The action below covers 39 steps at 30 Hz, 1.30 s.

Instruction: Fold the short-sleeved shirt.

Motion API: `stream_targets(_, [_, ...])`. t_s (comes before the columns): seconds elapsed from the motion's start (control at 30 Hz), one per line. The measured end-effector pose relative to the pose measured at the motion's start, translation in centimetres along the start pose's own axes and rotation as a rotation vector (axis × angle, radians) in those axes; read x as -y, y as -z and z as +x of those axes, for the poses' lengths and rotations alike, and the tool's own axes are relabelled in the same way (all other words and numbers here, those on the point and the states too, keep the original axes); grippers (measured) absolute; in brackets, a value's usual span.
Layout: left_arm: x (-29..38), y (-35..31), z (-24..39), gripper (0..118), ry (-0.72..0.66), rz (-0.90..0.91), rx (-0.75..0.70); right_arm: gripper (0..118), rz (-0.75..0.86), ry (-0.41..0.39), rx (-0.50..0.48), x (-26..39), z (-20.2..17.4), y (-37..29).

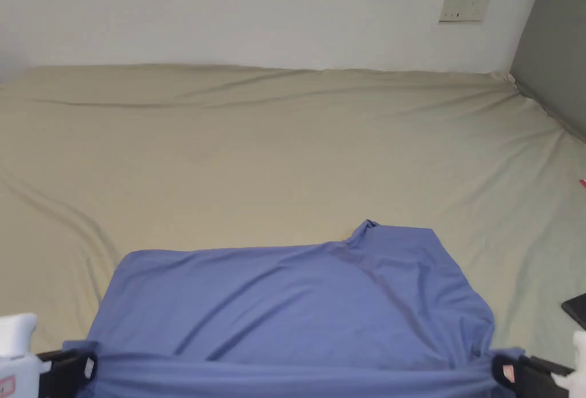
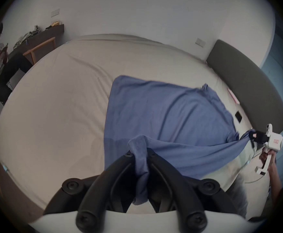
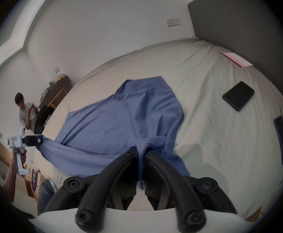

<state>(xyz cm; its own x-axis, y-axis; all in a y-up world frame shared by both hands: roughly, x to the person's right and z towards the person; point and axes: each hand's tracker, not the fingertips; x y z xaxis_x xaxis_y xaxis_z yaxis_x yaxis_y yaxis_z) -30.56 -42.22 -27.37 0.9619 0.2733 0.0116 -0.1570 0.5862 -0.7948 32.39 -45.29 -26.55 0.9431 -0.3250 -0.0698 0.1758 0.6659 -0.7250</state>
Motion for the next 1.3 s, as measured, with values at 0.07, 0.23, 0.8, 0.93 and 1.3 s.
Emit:
stream_targets(0.07, [-1.7, 2.6, -0.8, 7, -0.039, -0.016, -0.004, 8, -0.007, 0.005, 0.028, -1.5, 0.2, 2.6])
stream_targets(0.23, [-1.9, 9.0, -1.0, 8, -0.053, -0.133, -0.101, 8, -0.131, -0.035, 0.107, -2.6, 0.2, 9.0])
stream_targets(0.8, [3.4, 3.4, 0.2, 116, 0.059, -0.069, -0.145, 101, 0.084, -0.128, 0.169, -0.1, -1.3, -1.4])
stream_targets(0.93, [6.4, 7.7, -0.5, 108, 0.078, -0.315, -0.128, 101, 0.064, -0.176, 0.192, 2.3, -1.4, -4.3])
stream_targets(1.3, [3.9, 8.1, 1.8, 9, 0.137, -0.293, -0.125, 101, -0.121, -0.278, 0.17, 1.6, -3.0, 0.3])
